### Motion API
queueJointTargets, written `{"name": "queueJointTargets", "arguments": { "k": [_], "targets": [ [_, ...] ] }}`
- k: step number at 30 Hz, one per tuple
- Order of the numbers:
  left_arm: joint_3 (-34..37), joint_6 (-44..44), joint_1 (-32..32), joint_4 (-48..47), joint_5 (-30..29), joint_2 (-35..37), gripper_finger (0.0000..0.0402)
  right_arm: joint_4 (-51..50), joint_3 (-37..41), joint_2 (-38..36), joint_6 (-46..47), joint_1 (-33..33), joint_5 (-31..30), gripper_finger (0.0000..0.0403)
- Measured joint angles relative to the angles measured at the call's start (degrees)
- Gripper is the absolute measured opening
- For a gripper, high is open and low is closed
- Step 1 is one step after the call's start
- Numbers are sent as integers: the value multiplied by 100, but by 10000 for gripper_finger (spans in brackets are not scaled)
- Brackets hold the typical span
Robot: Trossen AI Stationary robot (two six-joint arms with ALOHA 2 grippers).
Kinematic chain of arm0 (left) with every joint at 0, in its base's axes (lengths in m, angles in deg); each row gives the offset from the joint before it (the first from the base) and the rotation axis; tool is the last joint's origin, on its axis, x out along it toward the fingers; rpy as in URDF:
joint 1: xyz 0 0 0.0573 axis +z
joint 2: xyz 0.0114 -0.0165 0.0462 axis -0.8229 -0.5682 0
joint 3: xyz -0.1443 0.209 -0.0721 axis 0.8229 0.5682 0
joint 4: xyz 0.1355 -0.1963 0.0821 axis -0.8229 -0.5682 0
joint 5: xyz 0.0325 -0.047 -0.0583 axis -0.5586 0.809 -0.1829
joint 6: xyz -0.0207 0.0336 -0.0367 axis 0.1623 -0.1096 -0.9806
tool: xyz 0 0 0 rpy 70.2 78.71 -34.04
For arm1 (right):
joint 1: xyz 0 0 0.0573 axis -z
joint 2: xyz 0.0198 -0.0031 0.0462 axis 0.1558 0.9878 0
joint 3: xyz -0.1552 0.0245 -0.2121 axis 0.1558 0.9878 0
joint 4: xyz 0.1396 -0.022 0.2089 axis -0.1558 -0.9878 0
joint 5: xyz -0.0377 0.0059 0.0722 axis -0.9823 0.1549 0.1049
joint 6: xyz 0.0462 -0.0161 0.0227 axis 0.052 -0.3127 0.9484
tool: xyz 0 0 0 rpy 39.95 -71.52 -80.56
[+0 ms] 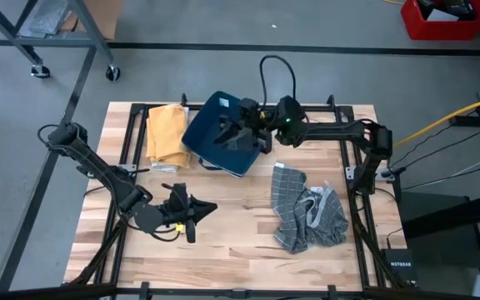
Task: Fold towel
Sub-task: Fold the gray patterned towel
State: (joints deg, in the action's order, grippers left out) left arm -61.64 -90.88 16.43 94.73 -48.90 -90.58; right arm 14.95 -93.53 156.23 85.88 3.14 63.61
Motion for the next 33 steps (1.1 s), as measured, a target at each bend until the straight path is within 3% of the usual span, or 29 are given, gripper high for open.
{"name": "queueJointTargets", "arguments": {
  "k": [9,15,19,24,28,33],
  "targets": [
    [0,-477,186,-13,-88,-471,13,-435,1683,-1463,-568,578,-216,161],
    [0,-660,492,143,38,-1011,15,-2896,2677,-3283,-1614,657,-883,161],
    [0,-497,747,903,514,-1571,39,-4830,2932,-4495,-2160,306,-1426,161],
    [-7,-423,1040,2441,1474,-2579,94,-6534,2955,-5506,-2393,-503,-2645,161],
    [-122,-846,1181,3202,1843,-3308,134,-7267,2955,-5859,-2266,-1162,-3379,161],
    [-444,-1703,1295,3286,2319,-3989,158,-8123,2953,-5802,-2002,-1965,-4236,161]
  ]
}}
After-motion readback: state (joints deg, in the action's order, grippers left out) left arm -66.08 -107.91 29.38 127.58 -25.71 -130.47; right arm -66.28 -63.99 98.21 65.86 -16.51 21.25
